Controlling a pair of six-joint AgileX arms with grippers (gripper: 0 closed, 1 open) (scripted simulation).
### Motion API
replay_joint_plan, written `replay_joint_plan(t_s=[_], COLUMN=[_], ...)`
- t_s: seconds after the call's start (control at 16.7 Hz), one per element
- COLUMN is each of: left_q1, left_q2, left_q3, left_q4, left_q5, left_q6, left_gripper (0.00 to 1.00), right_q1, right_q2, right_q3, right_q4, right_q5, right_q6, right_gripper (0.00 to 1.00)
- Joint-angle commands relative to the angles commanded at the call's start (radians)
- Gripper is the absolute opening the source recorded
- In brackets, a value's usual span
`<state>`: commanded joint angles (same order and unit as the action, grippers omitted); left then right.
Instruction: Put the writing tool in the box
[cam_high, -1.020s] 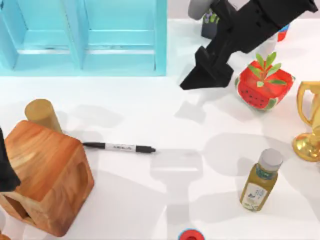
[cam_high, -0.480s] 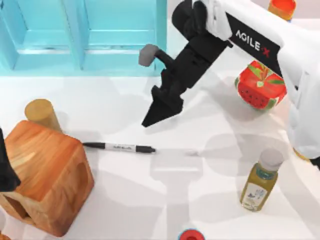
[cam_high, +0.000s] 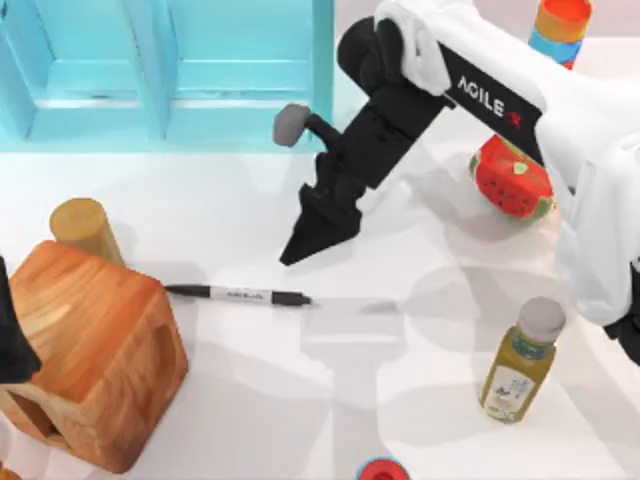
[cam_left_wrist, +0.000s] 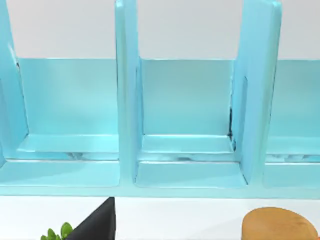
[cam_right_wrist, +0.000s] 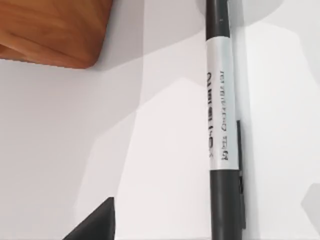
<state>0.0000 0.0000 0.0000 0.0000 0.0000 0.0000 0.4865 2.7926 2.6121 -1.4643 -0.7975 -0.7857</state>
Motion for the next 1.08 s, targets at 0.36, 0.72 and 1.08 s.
replay_joint_plan(t_s=[0.36,0.72,1.08], left_q1=[0.000,0.000,0.000], left_q2=[0.000,0.000,0.000], left_q3=[0.000,0.000,0.000], left_q4=[0.000,0.000,0.000], left_q5=[0.000,0.000,0.000], left_q6=[0.000,0.000,0.000], left_gripper=[1.00,1.00,1.00], right_q1=[0.056,0.138,0.146], right_q2=[-0.017,-0.031,-0.034], right_q3=[-0.124,-0.318,-0.335], right_q4=[0.161,0.431,0.452], right_q5=[-0.004,-0.002,-0.002], right_q6=[0.071,0.192,0.204], right_gripper=[1.00,1.00,0.92])
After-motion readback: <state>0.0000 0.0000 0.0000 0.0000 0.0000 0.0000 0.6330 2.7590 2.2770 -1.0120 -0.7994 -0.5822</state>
